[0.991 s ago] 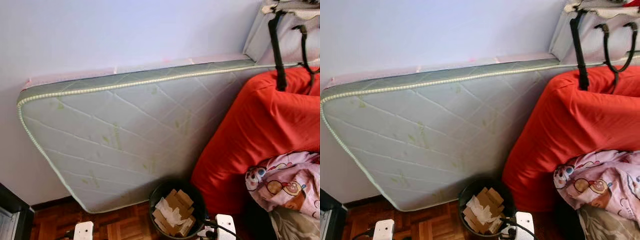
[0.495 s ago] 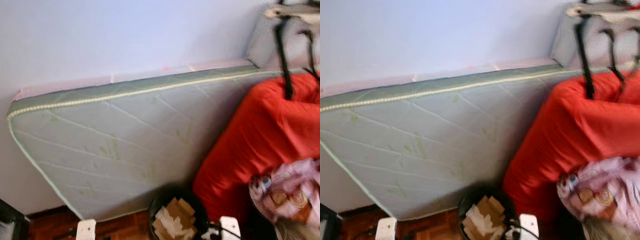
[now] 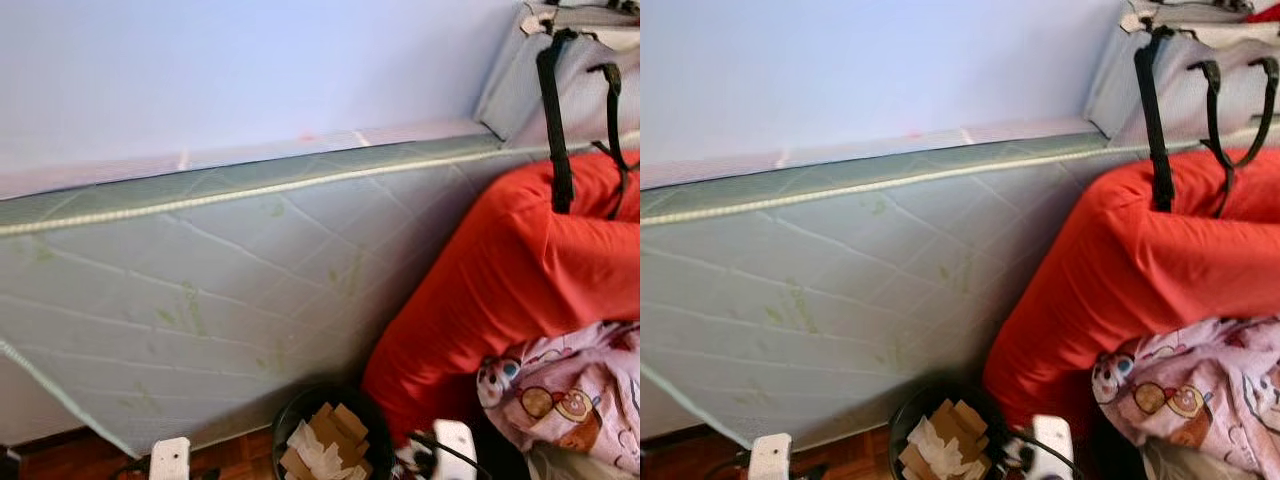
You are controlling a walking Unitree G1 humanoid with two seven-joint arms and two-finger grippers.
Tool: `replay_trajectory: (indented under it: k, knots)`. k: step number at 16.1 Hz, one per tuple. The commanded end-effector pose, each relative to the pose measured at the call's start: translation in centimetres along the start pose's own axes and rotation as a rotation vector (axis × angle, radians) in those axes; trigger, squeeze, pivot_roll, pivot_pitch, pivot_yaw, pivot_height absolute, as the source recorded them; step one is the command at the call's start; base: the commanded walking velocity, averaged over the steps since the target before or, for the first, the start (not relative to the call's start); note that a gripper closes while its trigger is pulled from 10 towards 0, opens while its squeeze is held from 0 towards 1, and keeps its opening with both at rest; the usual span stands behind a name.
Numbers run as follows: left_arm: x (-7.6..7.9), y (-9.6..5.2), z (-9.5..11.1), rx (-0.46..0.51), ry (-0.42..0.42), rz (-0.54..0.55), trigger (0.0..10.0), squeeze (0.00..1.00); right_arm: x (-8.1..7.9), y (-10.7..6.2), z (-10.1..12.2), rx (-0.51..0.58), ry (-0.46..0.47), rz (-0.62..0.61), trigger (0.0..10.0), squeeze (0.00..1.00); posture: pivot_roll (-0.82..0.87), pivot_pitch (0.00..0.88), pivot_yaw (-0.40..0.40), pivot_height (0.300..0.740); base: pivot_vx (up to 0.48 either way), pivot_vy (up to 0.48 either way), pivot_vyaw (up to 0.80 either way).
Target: Clean up the room
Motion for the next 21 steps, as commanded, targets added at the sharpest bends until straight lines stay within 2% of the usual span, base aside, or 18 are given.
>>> replay_trajectory:
  k: [1, 3, 5, 7, 8, 9, 10, 13, 19, 21]
  knots:
    - [-0.2, -0.1, -0.1, 0.013, -0.018, 0.018, 10.0, 0.00, 0.5, -0.2, -0.1, 0.007, 0.006, -0.011, 10.0, 0.00, 0.12, 0.000, -0.070, 0.740, 0.000, 0.000, 0.00]
    - [-0.3, -0.1, 0.6, 0.071, -0.031, 0.033, 10.0, 0.00, 0.2, -0.1, 0.4, 0.035, 0.018, 0.015, 10.0, 0.00, 0.13, 0.000, -0.075, 0.740, 0.000, 0.000, 0.00]
    - [-0.9, 0.9, 6.2, 0.269, -0.031, 0.080, 10.0, 0.00, -0.4, 0.1, 1.6, 0.085, 0.012, 0.065, 10.0, 0.00, 0.12, 0.000, -0.087, 0.740, 0.000, 0.000, 0.00]
    - [-1.0, 1.1, 11.1, 0.420, -0.020, 0.098, 10.0, 0.00, -0.7, 0.3, 2.4, 0.115, 0.015, 0.077, 10.0, 0.00, 0.11, 0.000, -0.090, 0.740, 0.000, 0.000, 0.00]
    - [-0.8, 0.9, 11.6, 0.471, -0.016, 0.101, 10.0, 0.00, -2.3, 0.9, 7.2, 0.249, 0.002, 0.135, 10.0, 0.00, 0.11, 0.000, -0.091, 0.740, 0.000, 0.000, 0.00]
    - [-0.8, 0.9, 11.6, 0.471, -0.016, 0.101, 10.0, 0.00, -2.3, 0.9, 7.2, 0.249, 0.002, 0.135, 10.0, 0.00, 0.11, 0.000, -0.091, 0.740, 0.000, 0.000, 0.00]
    - [-0.5, 0.6, 11.7, 0.510, -0.010, 0.095, 10.0, 0.00, -2.7, 0.9, 9.3, 0.312, -0.009, 0.160, 10.0, 0.00, 0.11, 0.000, -0.112, 0.740, 0.000, 0.000, 0.00]
    - [-0.5, -0.2, 11.3, 0.574, -0.001, 0.091, 10.0, 0.00, -1.5, 0.4, 9.3, 0.355, -0.020, 0.161, 10.0, 0.00, 0.09, 0.000, -0.116, 0.740, 0.000, 0.000, 0.00]
    - [-0.9, -1.2, 12.3, 0.654, 0.011, 0.087, 10.0, 0.00, -2.2, -0.1, 11.0, 0.471, -0.007, 0.225, 10.0, 0.00, 0.10, 0.000, -0.098, 0.740, 0.000, 0.000, 0.00]
    - [-0.9, -1.7, 12.7, 0.681, 0.013, 0.073, 10.0, 0.00, -2.0, -0.1, 10.2, 0.452, -0.024, 0.217, 10.0, 0.00, 0.11, 0.000, -0.102, 0.740, 0.000, 0.000, 0.00]
Point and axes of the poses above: a point about 5 cm out from each wrist's last joint towards the gripper, its own y axis pointing out of the wrist towards the gripper, its own z axis along the axis of the wrist's last joint, x = y × z, the point moved 1 cm from there along y, pointing out of the wrist towards the gripper, and after that the axes turned 10 degrees about y, right-handed, at the moved point
